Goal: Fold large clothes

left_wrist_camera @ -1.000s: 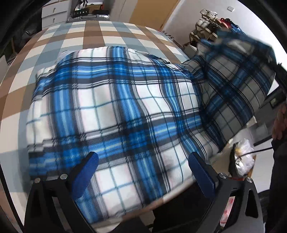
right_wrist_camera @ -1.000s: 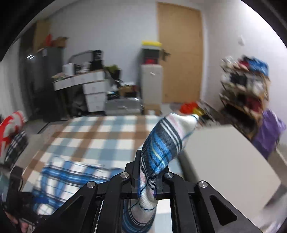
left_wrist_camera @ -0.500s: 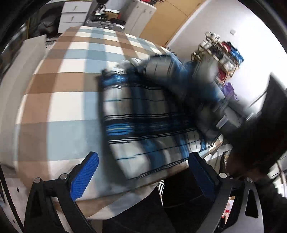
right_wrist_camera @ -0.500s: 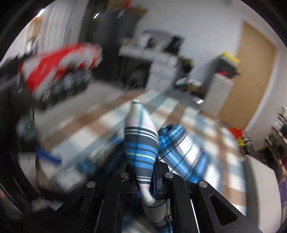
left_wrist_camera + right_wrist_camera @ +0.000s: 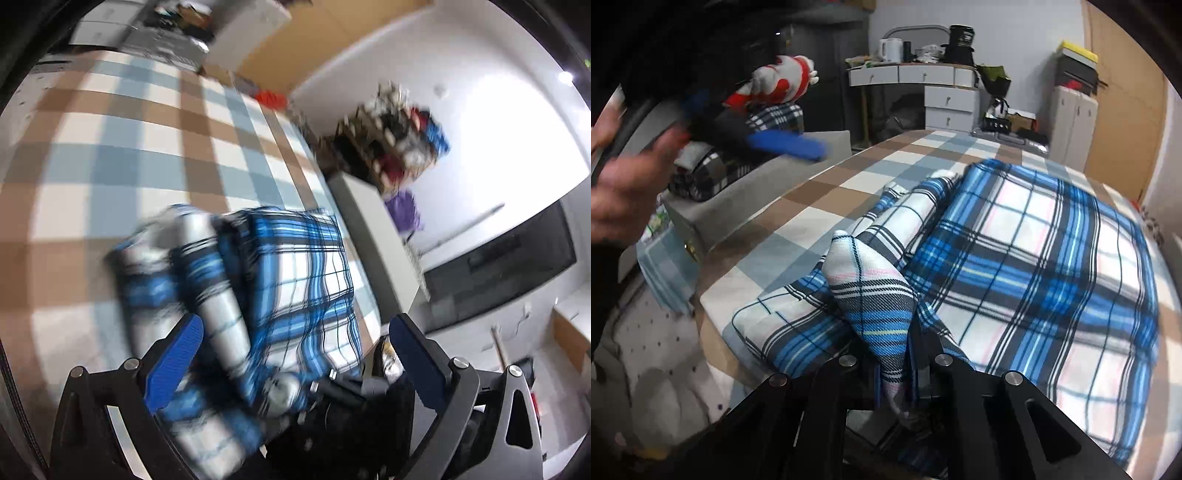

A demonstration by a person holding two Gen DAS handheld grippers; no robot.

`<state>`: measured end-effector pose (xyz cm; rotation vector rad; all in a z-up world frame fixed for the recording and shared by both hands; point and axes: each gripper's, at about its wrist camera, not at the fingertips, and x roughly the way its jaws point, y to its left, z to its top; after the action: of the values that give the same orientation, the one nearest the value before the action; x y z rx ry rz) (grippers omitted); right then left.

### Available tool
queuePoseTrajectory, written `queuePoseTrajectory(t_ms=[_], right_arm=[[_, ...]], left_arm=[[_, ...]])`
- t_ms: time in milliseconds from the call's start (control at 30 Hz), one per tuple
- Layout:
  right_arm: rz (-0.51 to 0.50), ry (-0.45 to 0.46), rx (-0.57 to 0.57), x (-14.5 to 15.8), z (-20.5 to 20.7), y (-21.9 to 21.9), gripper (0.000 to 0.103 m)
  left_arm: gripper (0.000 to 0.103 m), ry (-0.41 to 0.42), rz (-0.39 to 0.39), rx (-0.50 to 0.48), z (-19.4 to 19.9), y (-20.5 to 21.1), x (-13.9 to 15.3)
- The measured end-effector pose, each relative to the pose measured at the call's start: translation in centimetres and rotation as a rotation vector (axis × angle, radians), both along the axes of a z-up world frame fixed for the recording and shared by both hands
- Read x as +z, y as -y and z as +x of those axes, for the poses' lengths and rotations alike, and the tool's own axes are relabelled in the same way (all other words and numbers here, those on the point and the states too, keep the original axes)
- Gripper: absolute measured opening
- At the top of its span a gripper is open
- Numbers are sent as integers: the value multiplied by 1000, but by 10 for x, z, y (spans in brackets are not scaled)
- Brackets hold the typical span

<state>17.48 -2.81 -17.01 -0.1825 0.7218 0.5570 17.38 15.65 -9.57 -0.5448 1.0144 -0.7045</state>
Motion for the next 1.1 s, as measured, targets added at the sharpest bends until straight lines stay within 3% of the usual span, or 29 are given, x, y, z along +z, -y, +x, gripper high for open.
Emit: queuePoseTrajectory(t_ms=[133, 267, 300, 367, 400, 500, 667, 767, 933, 1100], right_arm=[[89, -27, -30, -4, 0, 11, 12], [135, -30, -33, 0, -3, 17, 12], [148, -31, -34, 0, -2, 19, 12], [178, -36, -34, 2, -2, 25, 12], [192, -35, -34, 3, -1, 28, 12], [229, -18, -22, 12, -2, 34, 8], [213, 116, 37, 49, -22, 23, 7], [192, 129, 81, 59, -29, 5, 6], [196, 27, 129, 47, -24, -25, 6], [192, -160, 110, 18, 0, -49, 9]], left_arm=[[98, -133, 149, -71, 47, 59, -21], [98, -237, 151, -72, 73, 78, -39], [90, -240, 139, -61, 76, 79, -40], [52, -251, 144, -78, 81, 83, -40], [26, -252, 168, -80, 81, 85, -38], [15, -253, 138, -60, 79, 83, -32], [10, -179, 105, -77, 67, 71, 1], [9, -133, 113, -85, 62, 70, 13], [8, -113, 134, -68, 49, 53, 8], [2, -119, 136, 24, 56, 11, -6]])
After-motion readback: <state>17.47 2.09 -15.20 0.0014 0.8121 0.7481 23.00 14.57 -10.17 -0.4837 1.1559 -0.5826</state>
